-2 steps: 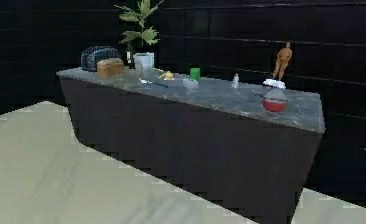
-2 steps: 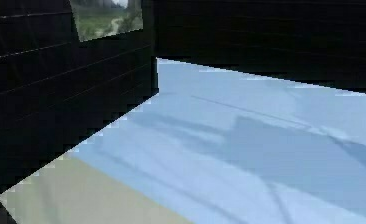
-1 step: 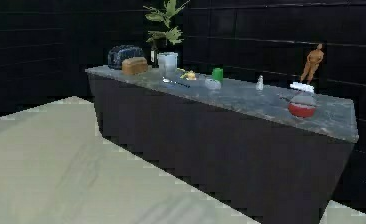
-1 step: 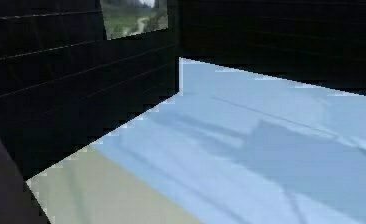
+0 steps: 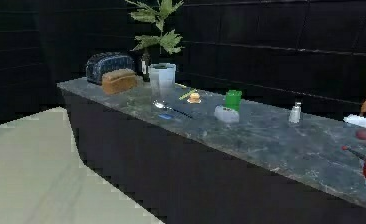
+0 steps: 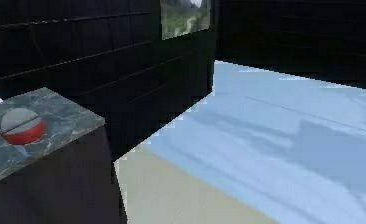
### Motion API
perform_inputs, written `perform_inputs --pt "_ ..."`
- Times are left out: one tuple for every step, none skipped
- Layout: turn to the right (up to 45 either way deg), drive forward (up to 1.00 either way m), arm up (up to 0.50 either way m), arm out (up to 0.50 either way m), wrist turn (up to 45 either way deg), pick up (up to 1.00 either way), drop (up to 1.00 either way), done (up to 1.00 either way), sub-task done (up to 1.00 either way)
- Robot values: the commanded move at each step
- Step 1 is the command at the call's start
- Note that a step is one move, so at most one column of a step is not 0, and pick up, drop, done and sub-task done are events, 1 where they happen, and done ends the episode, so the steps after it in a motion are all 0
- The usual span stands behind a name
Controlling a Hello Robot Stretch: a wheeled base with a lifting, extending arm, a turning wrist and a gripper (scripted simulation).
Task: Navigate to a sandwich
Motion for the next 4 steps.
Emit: perform_inputs --pt "-42.0 0.00 0.00 0.00 0.0 0.00 0.00 0.00 0.00" --pt "0.0 1.00 0.00 0.00 0.0 0.00 0.00 0.00 0.00" --pt "-24.0 0.00 0.00 0.00 0.0 0.00 0.00 0.00 0.00" --pt "0.0 0.05 0.00 0.00 0.0 0.00 0.00 0.00 0.00"
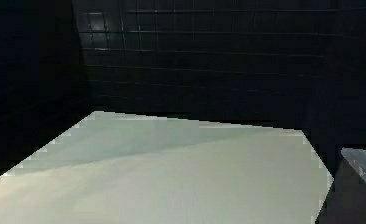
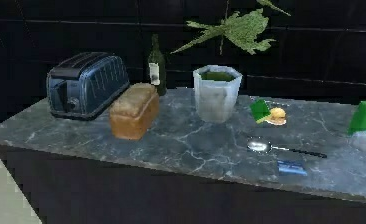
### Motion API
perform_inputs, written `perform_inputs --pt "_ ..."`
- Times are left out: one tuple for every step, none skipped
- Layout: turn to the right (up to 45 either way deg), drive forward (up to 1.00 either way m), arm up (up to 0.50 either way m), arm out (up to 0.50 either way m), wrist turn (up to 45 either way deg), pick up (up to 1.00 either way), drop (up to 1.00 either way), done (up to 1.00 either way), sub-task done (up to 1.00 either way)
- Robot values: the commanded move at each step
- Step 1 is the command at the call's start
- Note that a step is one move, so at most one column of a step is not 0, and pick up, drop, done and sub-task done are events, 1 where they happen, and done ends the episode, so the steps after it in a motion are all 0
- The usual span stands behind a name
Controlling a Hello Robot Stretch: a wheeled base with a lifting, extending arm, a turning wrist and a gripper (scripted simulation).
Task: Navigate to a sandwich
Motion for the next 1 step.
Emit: perform_inputs --pt "45.0 0.00 0.00 0.00 0.0 0.00 0.00 0.00 0.00"
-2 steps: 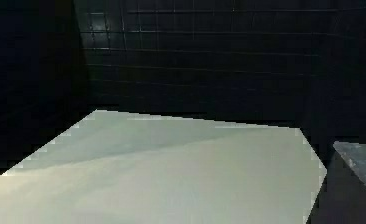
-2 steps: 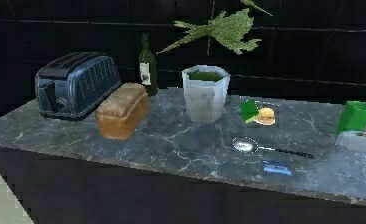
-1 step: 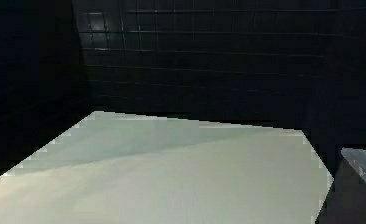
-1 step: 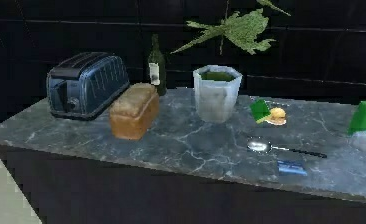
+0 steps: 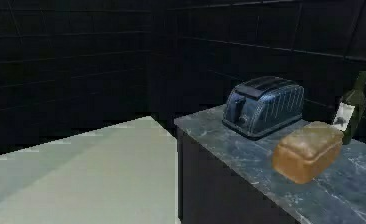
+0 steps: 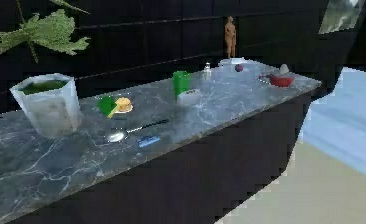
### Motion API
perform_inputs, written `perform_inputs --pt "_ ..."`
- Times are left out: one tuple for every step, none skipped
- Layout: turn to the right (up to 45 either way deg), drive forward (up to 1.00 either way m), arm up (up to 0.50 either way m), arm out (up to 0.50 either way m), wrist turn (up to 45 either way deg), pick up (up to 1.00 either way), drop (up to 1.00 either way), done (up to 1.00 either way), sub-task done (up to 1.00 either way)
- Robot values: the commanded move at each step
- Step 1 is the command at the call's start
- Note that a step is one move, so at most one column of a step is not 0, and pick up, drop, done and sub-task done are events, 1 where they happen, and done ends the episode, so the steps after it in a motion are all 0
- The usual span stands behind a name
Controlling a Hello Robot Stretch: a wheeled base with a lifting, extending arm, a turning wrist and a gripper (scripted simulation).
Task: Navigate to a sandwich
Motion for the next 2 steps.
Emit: perform_inputs --pt "45.0 0.00 0.00 0.00 0.0 0.00 0.00 0.00 0.00" --pt "27.0 0.00 0.00 0.00 0.0 0.00 0.00 0.00 0.00"
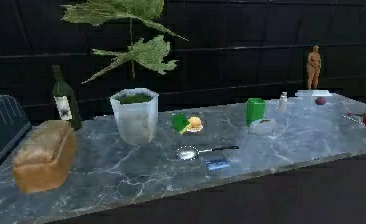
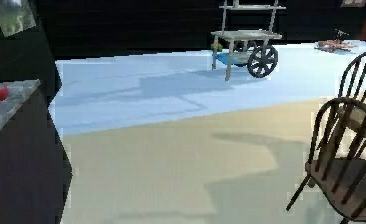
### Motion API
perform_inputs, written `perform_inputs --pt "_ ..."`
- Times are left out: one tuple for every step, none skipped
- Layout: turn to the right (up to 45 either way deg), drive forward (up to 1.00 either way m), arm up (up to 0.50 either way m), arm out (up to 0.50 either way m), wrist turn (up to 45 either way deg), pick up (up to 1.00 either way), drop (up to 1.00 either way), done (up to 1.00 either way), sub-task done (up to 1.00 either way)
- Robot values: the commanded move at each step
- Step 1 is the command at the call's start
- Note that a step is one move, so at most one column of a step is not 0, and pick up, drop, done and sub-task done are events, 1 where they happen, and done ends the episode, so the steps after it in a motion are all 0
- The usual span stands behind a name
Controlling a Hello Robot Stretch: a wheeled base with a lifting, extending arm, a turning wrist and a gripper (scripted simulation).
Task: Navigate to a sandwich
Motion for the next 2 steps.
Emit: perform_inputs --pt "0.0 0.95 0.00 0.00 0.0 0.00 0.00 0.00 0.00" --pt "0.0 0.00 0.00 0.00 0.0 0.00 0.00 1.00 0.00"
